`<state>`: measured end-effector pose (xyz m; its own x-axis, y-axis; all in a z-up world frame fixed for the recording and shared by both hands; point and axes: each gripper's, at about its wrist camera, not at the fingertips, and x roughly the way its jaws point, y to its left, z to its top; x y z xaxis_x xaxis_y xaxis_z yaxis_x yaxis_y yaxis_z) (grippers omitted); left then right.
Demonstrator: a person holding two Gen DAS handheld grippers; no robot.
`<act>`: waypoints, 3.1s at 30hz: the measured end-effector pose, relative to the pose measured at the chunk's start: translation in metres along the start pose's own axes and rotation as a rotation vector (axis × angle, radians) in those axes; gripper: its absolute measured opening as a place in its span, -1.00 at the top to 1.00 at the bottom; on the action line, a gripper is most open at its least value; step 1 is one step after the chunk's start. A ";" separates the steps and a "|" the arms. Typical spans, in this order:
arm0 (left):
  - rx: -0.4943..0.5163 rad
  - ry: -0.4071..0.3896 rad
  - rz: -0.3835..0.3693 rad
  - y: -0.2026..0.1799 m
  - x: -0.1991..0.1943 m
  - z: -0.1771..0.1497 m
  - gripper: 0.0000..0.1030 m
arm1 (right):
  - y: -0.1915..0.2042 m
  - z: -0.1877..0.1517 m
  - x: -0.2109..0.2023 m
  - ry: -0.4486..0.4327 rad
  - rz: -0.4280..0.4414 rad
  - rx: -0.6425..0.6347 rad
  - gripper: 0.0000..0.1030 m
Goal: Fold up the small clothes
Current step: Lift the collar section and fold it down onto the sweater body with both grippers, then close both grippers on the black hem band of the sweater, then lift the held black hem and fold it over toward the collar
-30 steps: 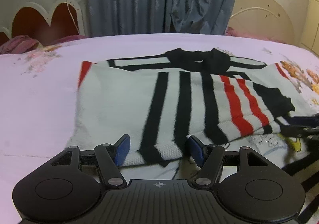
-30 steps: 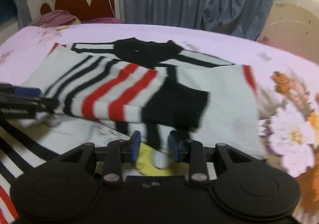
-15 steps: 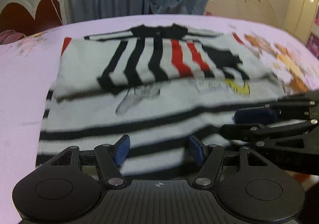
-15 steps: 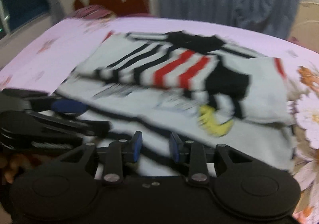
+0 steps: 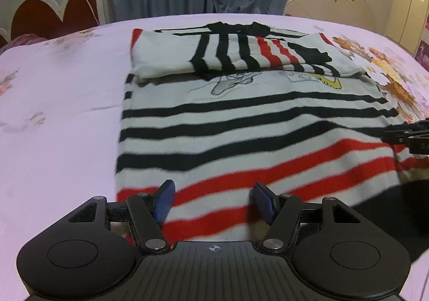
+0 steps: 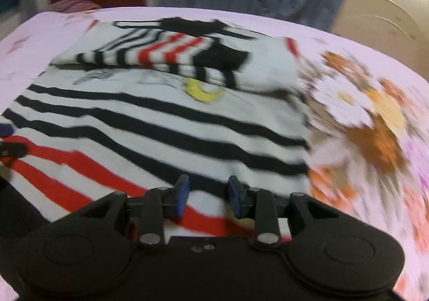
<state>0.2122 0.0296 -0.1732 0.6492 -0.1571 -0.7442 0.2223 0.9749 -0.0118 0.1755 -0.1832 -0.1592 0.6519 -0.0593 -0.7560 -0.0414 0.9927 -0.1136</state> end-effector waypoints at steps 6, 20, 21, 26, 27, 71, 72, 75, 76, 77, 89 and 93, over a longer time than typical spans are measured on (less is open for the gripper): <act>-0.055 -0.042 -0.051 -0.013 -0.024 -0.004 -0.24 | 0.040 -0.006 -0.036 -0.042 0.096 0.010 0.42; -0.037 -0.002 -0.038 -0.016 -0.036 -0.037 -0.24 | 0.050 -0.054 -0.054 0.009 0.042 0.017 0.39; -0.039 -0.002 -0.036 -0.015 -0.037 -0.038 -0.24 | 0.046 -0.057 -0.057 0.010 0.030 0.024 0.39; -0.054 -0.005 -0.032 -0.011 -0.045 -0.044 -0.24 | 0.032 -0.068 -0.065 0.010 -0.022 0.053 0.36; -0.061 -0.006 -0.032 -0.009 -0.047 -0.045 -0.24 | 0.030 -0.071 -0.067 0.010 -0.027 0.060 0.36; -0.237 -0.080 -0.281 0.029 -0.065 -0.012 0.81 | -0.014 -0.055 -0.091 -0.028 0.136 0.327 0.82; -0.241 -0.101 -0.285 0.030 -0.066 -0.003 0.81 | -0.016 -0.048 -0.093 -0.045 0.141 0.328 0.82; -0.248 -0.155 -0.288 0.032 -0.065 0.021 0.81 | -0.023 -0.023 -0.093 -0.101 0.157 0.342 0.82; -0.250 -0.171 -0.287 0.034 -0.062 0.032 0.81 | -0.026 -0.012 -0.091 -0.120 0.163 0.346 0.82; -0.254 -0.182 -0.286 0.035 -0.058 0.039 0.81 | -0.029 -0.003 -0.089 -0.134 0.168 0.351 0.82; -0.354 -0.296 -0.226 0.049 0.013 0.143 0.82 | -0.069 0.114 -0.014 -0.232 0.199 0.414 0.82; -0.403 -0.269 -0.198 0.059 0.052 0.171 0.82 | -0.087 0.142 0.031 -0.184 0.209 0.484 0.82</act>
<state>0.3833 0.0521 -0.0985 0.7985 -0.3282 -0.5046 0.0967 0.8974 -0.4305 0.3067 -0.2569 -0.0813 0.7902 0.1205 -0.6010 0.1403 0.9189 0.3687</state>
